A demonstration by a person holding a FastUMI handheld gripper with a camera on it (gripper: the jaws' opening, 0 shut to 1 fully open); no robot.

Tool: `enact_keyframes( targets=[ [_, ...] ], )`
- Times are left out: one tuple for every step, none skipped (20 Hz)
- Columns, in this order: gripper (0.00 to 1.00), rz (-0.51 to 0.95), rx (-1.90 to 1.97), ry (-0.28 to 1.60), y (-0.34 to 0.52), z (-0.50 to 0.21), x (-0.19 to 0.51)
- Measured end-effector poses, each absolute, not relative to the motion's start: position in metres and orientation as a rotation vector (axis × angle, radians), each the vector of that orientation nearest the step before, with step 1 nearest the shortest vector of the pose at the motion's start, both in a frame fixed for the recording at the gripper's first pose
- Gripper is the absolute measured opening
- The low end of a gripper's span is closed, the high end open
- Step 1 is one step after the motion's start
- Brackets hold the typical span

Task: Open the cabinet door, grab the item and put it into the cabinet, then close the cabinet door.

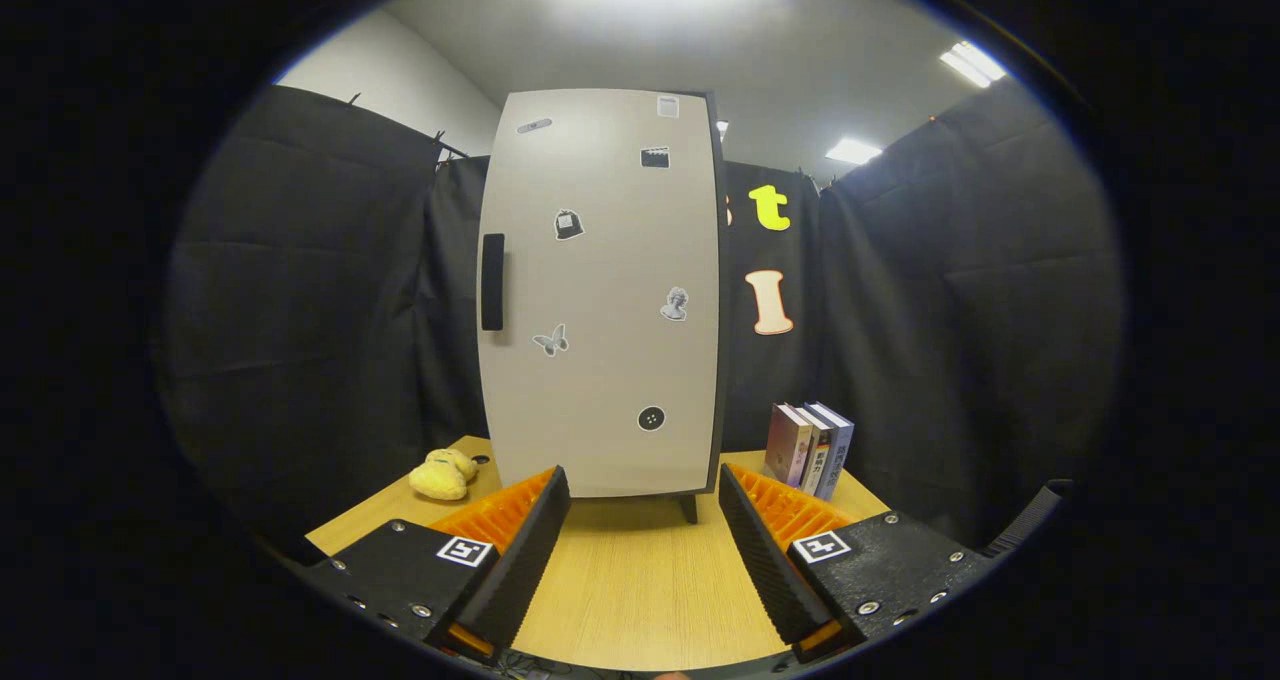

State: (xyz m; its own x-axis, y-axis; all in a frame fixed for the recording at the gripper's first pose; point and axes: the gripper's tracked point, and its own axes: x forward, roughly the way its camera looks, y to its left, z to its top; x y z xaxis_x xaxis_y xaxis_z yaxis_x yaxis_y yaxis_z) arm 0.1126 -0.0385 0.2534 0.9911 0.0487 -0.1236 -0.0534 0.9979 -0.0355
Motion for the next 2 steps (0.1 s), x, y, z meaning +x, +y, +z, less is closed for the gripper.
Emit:
enact_keyframes(
  targets=[
    [0.93,0.051,-0.043,0.117,-0.0376,0.2551,0.1119],
    [0.93,0.051,-0.045,0.112,-0.0376,0.2566,0.1111]
  ],
)
